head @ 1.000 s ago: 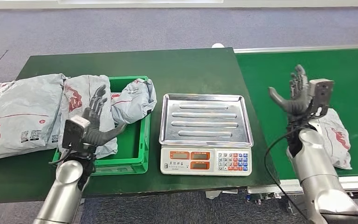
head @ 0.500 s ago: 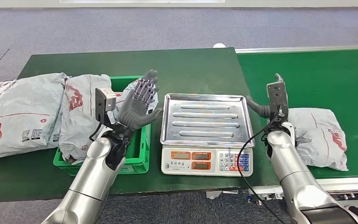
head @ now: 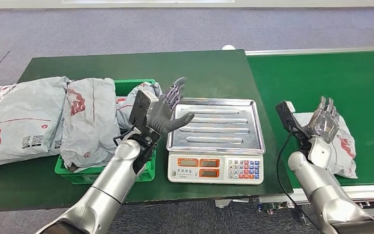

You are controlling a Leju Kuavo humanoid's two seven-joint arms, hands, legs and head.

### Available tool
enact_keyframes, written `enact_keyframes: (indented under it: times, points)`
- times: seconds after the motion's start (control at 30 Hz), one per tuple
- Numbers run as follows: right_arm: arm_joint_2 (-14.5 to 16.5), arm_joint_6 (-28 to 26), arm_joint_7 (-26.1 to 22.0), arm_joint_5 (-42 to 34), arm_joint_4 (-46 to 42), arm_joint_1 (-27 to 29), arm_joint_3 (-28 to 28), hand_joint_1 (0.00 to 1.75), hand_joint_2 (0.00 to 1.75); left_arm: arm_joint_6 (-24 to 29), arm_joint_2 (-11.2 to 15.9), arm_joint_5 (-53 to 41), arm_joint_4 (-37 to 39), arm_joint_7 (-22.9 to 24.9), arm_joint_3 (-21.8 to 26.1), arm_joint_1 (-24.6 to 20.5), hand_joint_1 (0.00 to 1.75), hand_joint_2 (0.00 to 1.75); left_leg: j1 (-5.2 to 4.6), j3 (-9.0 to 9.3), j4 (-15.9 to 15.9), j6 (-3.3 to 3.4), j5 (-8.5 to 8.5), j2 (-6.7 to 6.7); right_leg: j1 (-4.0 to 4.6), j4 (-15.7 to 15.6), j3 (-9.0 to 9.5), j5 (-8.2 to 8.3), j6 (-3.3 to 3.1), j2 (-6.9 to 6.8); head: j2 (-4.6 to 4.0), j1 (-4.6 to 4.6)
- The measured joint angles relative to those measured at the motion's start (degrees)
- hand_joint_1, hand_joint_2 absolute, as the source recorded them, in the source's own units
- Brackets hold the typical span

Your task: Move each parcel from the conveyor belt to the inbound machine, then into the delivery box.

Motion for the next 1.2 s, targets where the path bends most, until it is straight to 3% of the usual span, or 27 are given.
enact_keyframes:
  times: [0.1,0.23,0.4,0.47,0.63,0.9,1.2]
  points:
    - [-0.6,4.9,4.0,4.6,2.3,-0.8,0.0,0.00,1.75,0.9,-0.5,-0.5,1.3,-0.2,-0.4,-0.8,0.00,0.00,-0.01,-0.01,0.0,0.00,0.00,0.02,-0.01,0.0,0.00,0.00,0.00,0.03,0.00,0.01]
    - [-0.8,8.1,4.6,4.7,4.2,-2.1,0.0,0.00,1.75,1.2,-0.9,-0.6,2.5,-0.3,-0.9,-1.4,0.00,1.75,-0.01,0.00,0.0,0.00,0.00,0.05,-0.01,0.0,0.00,0.01,0.00,0.04,0.00,-0.01]
    - [-0.6,20.8,0.0,-4.1,6.9,-3.1,-3.7,0.00,1.75,1.3,-1.0,-0.5,2.8,-0.3,-1.4,-1.6,0.00,1.75,-0.01,-0.01,0.0,0.00,0.00,0.01,-0.01,0.0,0.00,0.00,0.00,0.00,0.00,-0.01]
    - [-0.6,23.6,-0.5,-5.5,8.0,-3.1,-5.5,0.00,1.75,0.8,-1.0,0.0,2.9,-0.2,-1.6,-1.6,0.00,1.75,-0.01,-0.02,0.0,0.00,0.00,0.01,-0.01,0.0,0.00,0.00,0.00,-0.01,0.00,-0.01]
    - [-0.6,25.7,0.6,-5.2,9.4,-3.3,-7.7,0.00,1.75,0.6,-0.9,0.2,3.0,-0.2,-1.7,-1.6,0.00,1.75,-0.01,-0.02,0.0,0.00,0.00,0.02,-0.01,0.0,0.00,0.00,0.01,0.01,0.00,-0.01]
    - [-0.7,33.7,11.9,6.8,10.9,-3.7,-7.1,0.00,1.75,1.2,-0.8,0.0,3.4,-0.7,-1.9,-1.7,0.00,1.75,0.00,-0.02,0.0,0.01,0.01,0.01,-0.01,0.0,0.00,0.00,0.01,-0.01,0.00,-0.01]
    - [-0.8,34.8,13.5,9.1,11.5,-3.9,-6.3,0.00,1.75,1.6,-0.7,-0.8,3.4,-0.7,-1.9,-1.7,0.00,1.75,-0.01,-0.02,0.0,0.01,0.00,-0.01,-0.01,0.0,0.01,0.00,0.01,-0.03,0.00,-0.01]
